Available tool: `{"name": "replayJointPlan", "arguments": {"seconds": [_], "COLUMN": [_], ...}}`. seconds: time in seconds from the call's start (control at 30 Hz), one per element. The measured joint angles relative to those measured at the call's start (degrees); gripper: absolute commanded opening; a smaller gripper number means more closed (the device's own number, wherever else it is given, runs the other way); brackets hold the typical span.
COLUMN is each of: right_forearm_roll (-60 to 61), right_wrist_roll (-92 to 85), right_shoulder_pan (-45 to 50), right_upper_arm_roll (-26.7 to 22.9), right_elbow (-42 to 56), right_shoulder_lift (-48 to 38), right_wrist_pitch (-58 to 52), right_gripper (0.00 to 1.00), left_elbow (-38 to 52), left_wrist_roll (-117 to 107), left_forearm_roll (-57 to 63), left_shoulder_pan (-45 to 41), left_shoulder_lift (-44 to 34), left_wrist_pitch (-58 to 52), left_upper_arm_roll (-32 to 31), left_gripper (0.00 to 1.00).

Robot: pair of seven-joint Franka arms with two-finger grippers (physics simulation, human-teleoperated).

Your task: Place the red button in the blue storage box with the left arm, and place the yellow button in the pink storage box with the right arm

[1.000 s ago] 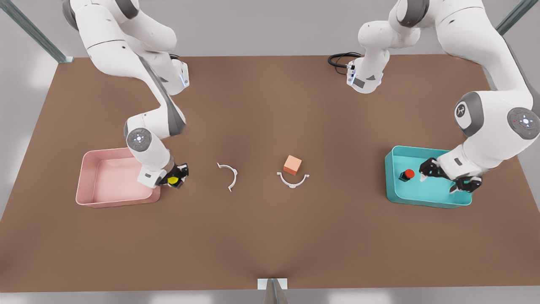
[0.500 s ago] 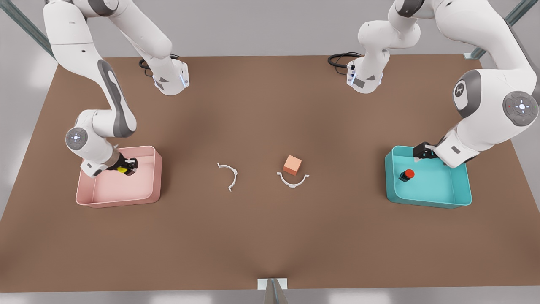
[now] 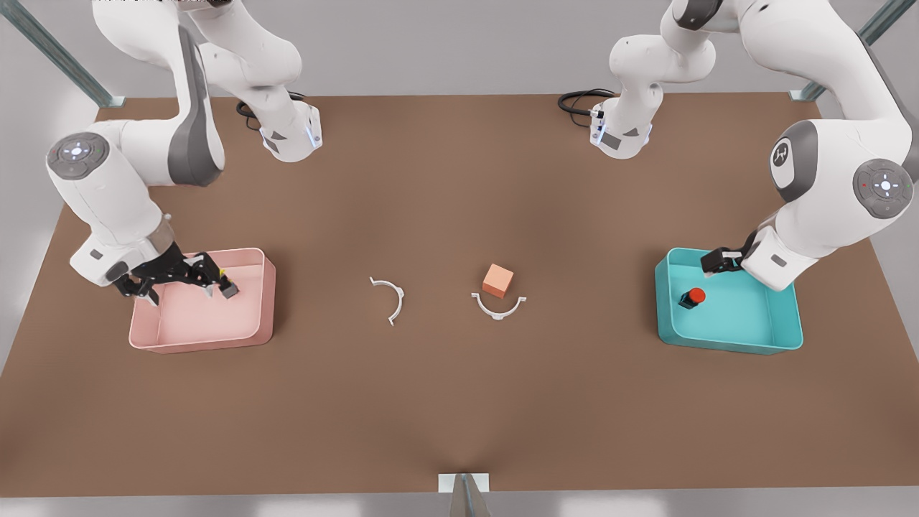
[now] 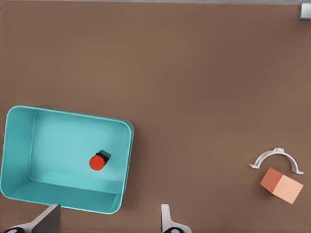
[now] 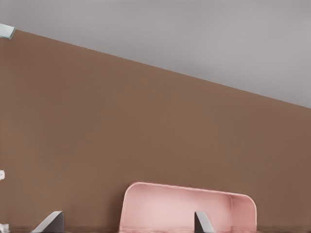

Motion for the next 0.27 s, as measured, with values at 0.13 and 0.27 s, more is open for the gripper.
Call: {"name": "replayJointPlan", "arguments": {"seconds": [0.13, 0.27], "right_forearm_roll": [1.69, 2.34], "right_wrist_roll": [0.79, 1.42], "right_shoulder_pan": [-6.30, -6.38], "right_upper_arm_roll": [2.31, 2.51], "right_elbow": [8.90, 10.55], "right_shoulder_lift": [5.65, 6.60], "right_wrist_pitch": [-9.72, -14.35], "right_gripper": [1.00, 1.00], "left_elbow": [0.05, 0.06], "left_wrist_roll": [-1.46, -2.64], "left_forearm_roll": [-0.01, -0.01], "left_shoulder_pan": [0.00, 0.00], "left_shoulder_lift": [0.00, 0.00], "left_wrist_pitch": [-0.04, -0.06], "left_upper_arm_roll": [0.00, 0.00], "left_gripper": [1.00, 1.00]}}
